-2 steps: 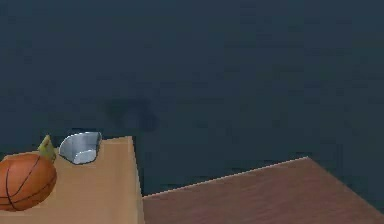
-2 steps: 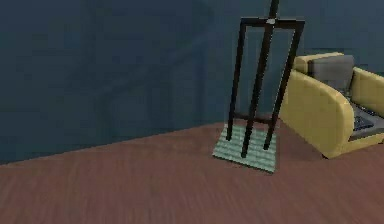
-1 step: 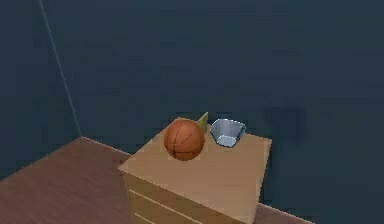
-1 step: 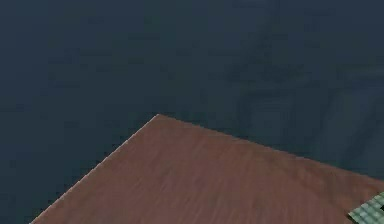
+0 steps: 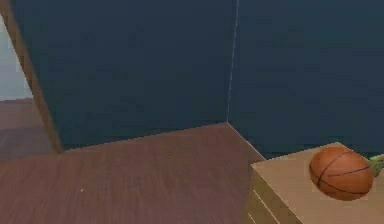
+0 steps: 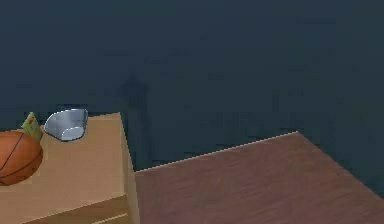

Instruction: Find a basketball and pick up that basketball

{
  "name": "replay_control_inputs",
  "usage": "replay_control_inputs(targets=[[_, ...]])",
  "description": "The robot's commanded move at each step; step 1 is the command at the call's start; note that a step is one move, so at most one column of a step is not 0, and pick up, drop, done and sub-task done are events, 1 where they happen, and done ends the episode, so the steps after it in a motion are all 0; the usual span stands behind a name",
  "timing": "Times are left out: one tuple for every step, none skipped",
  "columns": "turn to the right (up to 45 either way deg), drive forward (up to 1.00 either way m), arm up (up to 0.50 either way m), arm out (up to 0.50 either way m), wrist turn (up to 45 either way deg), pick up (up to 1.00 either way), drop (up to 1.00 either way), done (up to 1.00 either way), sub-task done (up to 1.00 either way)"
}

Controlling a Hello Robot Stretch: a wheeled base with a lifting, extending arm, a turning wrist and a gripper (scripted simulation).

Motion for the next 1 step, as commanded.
replay_control_inputs(targets=[[-42.0, 0.00, 0.00, 0.00, 0.0, 0.00, 0.00, 0.00, 0.00]])
